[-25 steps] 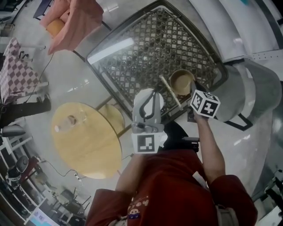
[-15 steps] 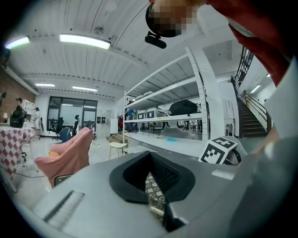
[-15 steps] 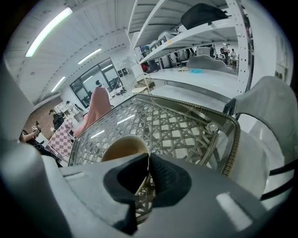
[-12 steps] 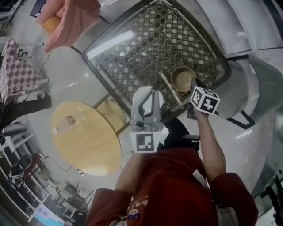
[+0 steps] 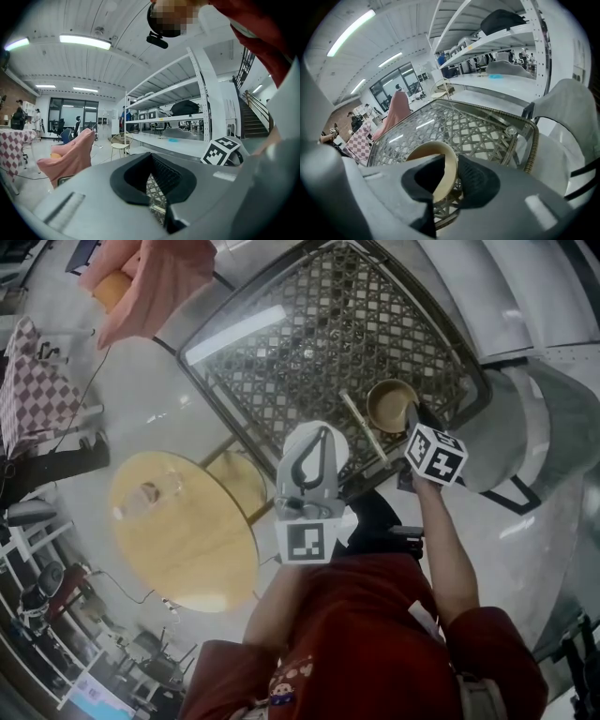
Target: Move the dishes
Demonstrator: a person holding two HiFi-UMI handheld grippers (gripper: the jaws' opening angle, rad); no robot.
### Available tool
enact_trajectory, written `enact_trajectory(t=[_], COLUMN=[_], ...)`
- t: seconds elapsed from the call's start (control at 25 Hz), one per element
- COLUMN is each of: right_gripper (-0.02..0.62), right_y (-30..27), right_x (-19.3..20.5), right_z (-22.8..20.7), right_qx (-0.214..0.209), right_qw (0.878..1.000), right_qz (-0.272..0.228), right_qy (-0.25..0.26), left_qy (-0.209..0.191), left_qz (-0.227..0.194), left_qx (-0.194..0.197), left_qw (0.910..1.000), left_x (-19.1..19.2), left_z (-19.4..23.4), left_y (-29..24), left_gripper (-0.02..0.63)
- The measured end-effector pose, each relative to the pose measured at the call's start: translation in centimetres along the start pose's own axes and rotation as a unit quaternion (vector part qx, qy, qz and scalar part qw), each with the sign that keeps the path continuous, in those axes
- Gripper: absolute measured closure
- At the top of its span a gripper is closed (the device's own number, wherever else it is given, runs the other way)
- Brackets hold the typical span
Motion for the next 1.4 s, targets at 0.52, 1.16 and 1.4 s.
enact_trajectory(t=[0.52, 1.16, 1.4], right_gripper=[0.462, 0.462, 0.462], right_y=[2.2, 9.2, 12.7], right_x=[-2.4, -6.4, -6.4], right_z=[2.9, 16.8, 24.3], right_qx=[-0.008, -0.172, -0.250], right_qw=[0.998, 0.954, 0.925], right_qz=[-0.053, -0.201, -0.231], right_qy=[0.043, 0.143, 0.169], left_qy=[0.005, -0.023, -0.039], left_qz=[-0.022, -0.069, -0.072], left_qx=[-0.031, -0.151, -0.204], left_qw=[0.9993, 0.9858, 0.9756], left_x=[-2.2, -6.8, -8.7], left_z=[1.9, 7.8, 11.1], left_y=[2.0, 10.1, 15.0], left_gripper=[0.598, 0.598, 0.598])
Point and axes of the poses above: the fingertips, and each gripper's own axes: y backward along the fingers, z to its left, x out of its underside, the point moved 3 cm from there along y, backward along the fingers, and after that the axes turned 15 degrees about -z, right-handed, at the moved point
